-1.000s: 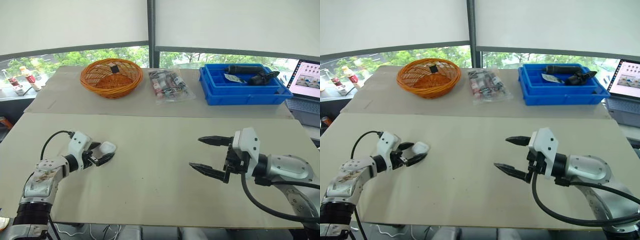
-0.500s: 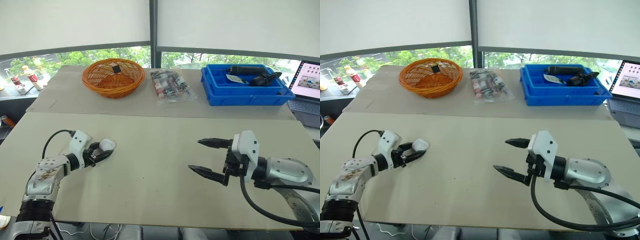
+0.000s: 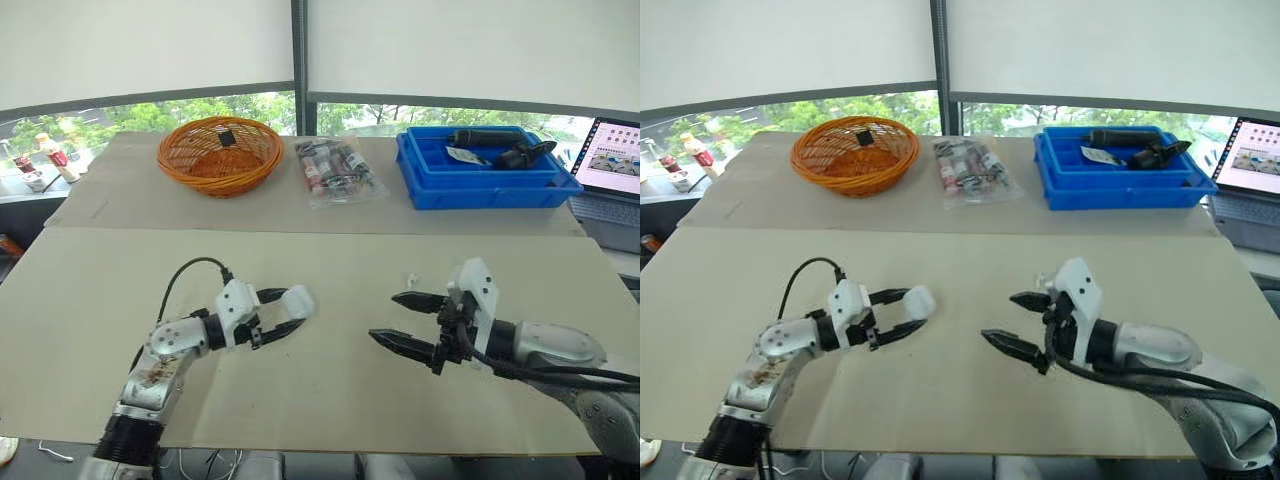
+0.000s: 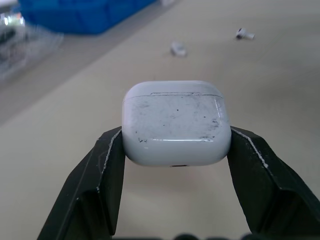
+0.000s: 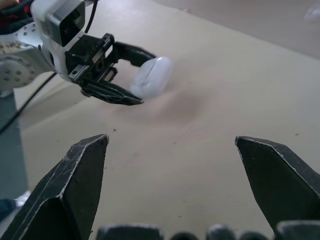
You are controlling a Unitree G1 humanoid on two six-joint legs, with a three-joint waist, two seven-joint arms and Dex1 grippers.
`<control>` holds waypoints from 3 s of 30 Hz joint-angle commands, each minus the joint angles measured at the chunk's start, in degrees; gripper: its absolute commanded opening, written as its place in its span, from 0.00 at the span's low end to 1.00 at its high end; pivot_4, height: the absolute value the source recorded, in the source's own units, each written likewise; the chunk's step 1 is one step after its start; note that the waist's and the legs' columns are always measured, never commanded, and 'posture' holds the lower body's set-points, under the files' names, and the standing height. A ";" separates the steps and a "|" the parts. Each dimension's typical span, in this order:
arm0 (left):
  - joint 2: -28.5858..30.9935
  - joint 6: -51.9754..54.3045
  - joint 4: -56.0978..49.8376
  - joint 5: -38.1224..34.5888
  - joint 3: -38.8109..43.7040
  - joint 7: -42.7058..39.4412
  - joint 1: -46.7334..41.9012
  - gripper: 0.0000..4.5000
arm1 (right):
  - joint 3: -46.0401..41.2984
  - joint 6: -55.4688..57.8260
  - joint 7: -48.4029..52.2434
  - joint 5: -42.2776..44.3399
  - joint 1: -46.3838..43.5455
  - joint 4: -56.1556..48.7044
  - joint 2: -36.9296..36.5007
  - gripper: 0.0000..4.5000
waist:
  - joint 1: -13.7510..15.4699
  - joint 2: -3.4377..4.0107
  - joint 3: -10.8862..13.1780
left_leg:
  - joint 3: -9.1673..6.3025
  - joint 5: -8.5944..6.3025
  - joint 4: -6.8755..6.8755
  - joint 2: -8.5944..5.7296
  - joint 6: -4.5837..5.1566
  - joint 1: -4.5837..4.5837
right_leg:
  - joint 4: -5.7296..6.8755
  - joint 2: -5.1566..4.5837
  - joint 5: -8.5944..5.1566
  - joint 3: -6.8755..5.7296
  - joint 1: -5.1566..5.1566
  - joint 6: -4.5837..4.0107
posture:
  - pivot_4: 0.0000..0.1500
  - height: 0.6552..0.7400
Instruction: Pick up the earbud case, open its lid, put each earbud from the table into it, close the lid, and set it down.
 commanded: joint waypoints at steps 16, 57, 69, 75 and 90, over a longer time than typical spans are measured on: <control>-1.34 -18.57 -0.91 0.31 -4.03 -3.89 -5.59 0.56 | 3.70 7.96 -18.58 26.21 -10.93 9.44 6.79 1.00 | 0.04 0.01 0.00 | -0.01 0.00 0.00 -0.02 0.01 -0.05 | -0.08 -0.03 0.00 -0.02 -0.02 0.02 | 1.00 0.86; 2.97 -9.84 0.29 -0.80 -4.22 -4.28 -4.33 1.00 | 6.36 8.21 -17.30 25.28 -11.88 9.79 3.08 0.16 | -0.07 0.02 0.02 | -0.03 0.00 0.00 -0.01 0.01 -0.08 | -0.14 -0.01 -0.01 -0.04 -0.02 0.04 | 1.00 0.86; 12.80 29.80 -10.69 -9.10 -8.13 -11.92 -8.77 1.00 | 26.98 -2.73 9.01 -14.26 -18.62 4.80 -14.16 0.16 | -0.93 0.07 0.13 | -0.07 0.00 0.01 0.00 0.01 -0.56 | -0.12 -0.01 -0.02 -0.10 -0.54 0.05 | 1.00 0.86; 10.43 36.40 -12.15 -8.36 -11.75 -11.84 -16.58 1.00 | 30.45 -6.42 15.60 -23.32 -20.84 6.59 -13.42 0.16 | -1.03 0.06 0.14 | -0.12 0.01 0.22 -0.02 0.00 -0.89 | 0.03 -0.01 -0.01 -0.15 -0.80 0.05 | 1.00 0.86; 5.31 35.79 -7.86 -4.79 -16.33 -12.25 -21.43 1.00 | 29.95 -6.44 20.76 -30.95 -21.17 6.16 -9.31 0.16 | -1.00 0.05 0.15 | -0.14 0.01 0.35 -0.03 0.01 -0.92 | 0.10 -0.01 0.00 -0.15 -0.80 0.03 | 1.00 0.86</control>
